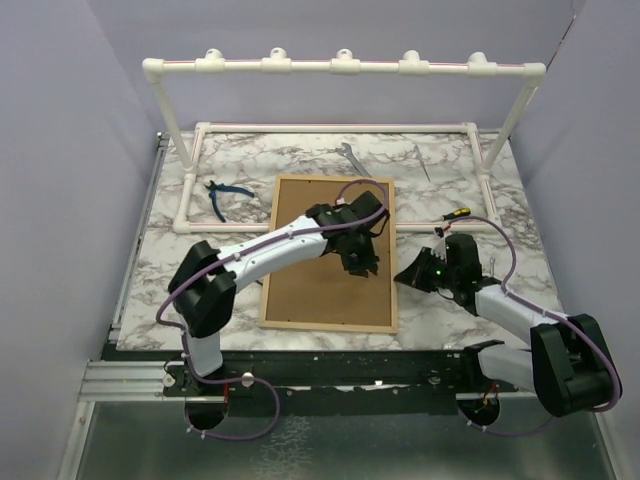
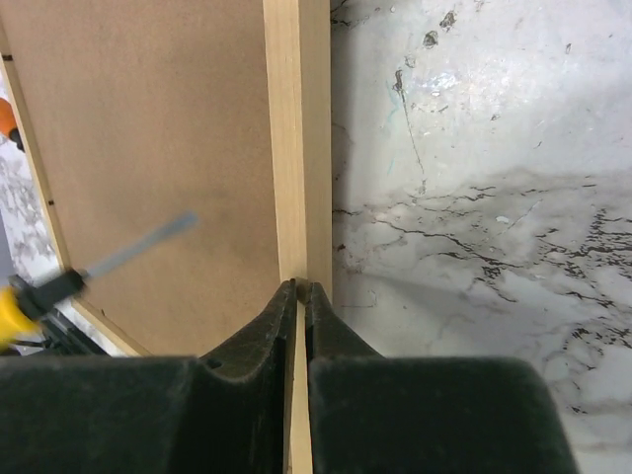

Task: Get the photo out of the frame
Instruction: Release the photo frame item from the photo frame.

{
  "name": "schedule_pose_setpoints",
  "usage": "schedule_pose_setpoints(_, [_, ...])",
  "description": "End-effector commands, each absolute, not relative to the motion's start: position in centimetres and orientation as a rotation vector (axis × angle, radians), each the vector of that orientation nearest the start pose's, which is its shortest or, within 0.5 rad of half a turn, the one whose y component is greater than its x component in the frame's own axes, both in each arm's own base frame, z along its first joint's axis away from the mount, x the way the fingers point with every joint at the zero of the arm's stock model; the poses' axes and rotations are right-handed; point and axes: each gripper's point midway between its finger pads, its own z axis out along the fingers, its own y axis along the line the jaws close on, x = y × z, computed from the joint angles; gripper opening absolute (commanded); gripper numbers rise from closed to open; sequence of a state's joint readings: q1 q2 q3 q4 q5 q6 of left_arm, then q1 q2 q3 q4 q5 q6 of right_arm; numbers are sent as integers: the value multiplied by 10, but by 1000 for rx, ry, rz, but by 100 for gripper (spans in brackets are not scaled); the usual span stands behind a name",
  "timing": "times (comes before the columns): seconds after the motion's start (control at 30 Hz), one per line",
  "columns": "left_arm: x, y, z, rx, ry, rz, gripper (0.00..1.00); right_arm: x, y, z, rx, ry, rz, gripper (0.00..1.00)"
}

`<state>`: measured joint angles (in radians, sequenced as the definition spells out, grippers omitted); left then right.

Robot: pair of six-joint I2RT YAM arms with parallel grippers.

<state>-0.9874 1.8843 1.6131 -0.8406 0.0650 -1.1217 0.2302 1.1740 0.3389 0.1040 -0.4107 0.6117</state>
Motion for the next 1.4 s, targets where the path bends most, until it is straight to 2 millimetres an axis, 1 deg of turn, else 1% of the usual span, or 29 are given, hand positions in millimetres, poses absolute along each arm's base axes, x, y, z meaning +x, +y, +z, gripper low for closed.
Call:
schedule_pose_setpoints(0.0, [219,-386,156,47,2721,-887,0,240,159,45,223,2399,942,8])
schedule_pose_setpoints(0.07, [217,-372,153,106,2716,-913,0,240,160,47,212,2393,950,9])
schedule_pose_setpoints(0.17, [213,-357,151,199,2688,-990,0,242,161,54,184,2364,960,14])
schedule_pose_setpoints(0.27, [214,-345,151,233,2628,-1076,0,247,162,61,152,2338,957,18])
schedule_pose_setpoints(0.33, [219,-341,154,254,2578,-1128,0,251,163,67,134,2321,953,20])
schedule_pose_setpoints(0.47, [226,-343,152,325,2510,-1190,0,259,163,69,132,2321,950,22])
schedule_pose_setpoints(0.57, [230,-349,150,394,2495,-1219,0,266,164,71,157,2303,1002,23])
schedule_pose_setpoints(0.63, [233,-353,150,419,2485,-1231,0,272,162,73,177,2286,1025,27])
schedule_pose_setpoints(0.77, [239,-357,151,430,2463,-1251,0,287,156,78,198,2237,1087,39])
schedule_pose_setpoints(0.83, [242,-357,149,428,2464,-1260,0,294,154,79,215,2213,1129,42])
schedule_pose_setpoints(0.9, [245,-358,145,425,2471,-1271,0,301,153,76,221,2208,1163,41])
schedule_pose_setpoints(0.97, [247,-360,142,426,2472,-1282,0,307,153,73,223,2203,1182,38])
schedule_pose_setpoints(1.1, [253,-362,135,419,2493,-1297,0,318,150,63,242,2211,1188,30])
schedule_pose_setpoints(1.27, [259,-363,129,413,2509,-1316,0,324,150,63,218,2186,1205,28])
schedule_pose_setpoints(1.37, [261,-364,124,406,2526,-1327,0,326,150,59,211,2197,1200,25])
